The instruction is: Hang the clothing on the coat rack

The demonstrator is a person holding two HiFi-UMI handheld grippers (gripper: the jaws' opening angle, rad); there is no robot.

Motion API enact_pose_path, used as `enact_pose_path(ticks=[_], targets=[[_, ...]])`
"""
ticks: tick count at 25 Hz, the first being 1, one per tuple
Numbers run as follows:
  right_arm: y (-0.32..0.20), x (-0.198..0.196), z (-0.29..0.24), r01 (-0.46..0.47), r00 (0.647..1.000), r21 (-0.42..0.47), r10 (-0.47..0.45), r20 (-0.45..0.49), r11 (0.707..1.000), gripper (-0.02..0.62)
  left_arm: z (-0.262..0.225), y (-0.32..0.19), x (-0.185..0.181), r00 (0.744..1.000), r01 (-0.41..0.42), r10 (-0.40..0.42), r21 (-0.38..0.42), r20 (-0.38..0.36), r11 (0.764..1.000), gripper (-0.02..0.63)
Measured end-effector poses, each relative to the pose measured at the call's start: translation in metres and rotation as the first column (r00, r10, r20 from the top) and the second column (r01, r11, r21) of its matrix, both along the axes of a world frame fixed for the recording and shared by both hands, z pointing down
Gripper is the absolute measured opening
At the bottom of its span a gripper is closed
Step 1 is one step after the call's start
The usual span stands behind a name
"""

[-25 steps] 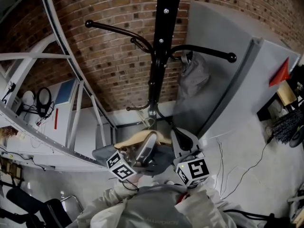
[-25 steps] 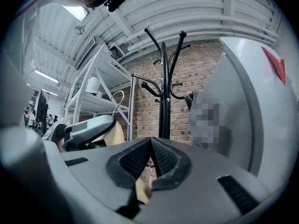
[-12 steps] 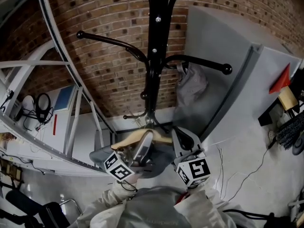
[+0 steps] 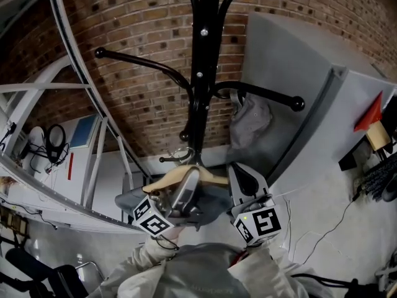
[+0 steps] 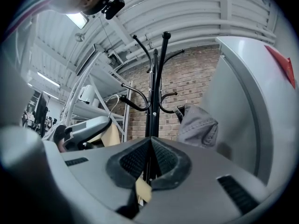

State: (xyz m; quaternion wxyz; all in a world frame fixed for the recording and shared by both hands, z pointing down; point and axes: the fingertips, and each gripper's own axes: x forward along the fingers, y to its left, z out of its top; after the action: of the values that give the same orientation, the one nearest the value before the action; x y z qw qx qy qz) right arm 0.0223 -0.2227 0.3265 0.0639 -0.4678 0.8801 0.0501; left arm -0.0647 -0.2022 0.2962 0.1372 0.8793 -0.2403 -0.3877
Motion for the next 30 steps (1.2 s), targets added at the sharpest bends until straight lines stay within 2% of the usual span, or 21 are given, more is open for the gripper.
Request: enact_pose_path(ticks=[14, 30], targets=[[-0.022, -0.001, -0.012, 0.003, 1.0, 0.037, -0.003, -0.004, 0.999, 0.025, -0.018, -0.021, 0.002, 1.0, 0.015, -0.015, 0.033, -0.003, 0.999, 0.106], [-0.041, 0.003, -0.002, -0.018, 1.0, 0.004, 0.018, -0.006, 1.0, 0.025, -0.008, -0.048, 0.007, 1.0, 0.0, 0.0, -0.004, 0.002, 1.0, 0.106]])
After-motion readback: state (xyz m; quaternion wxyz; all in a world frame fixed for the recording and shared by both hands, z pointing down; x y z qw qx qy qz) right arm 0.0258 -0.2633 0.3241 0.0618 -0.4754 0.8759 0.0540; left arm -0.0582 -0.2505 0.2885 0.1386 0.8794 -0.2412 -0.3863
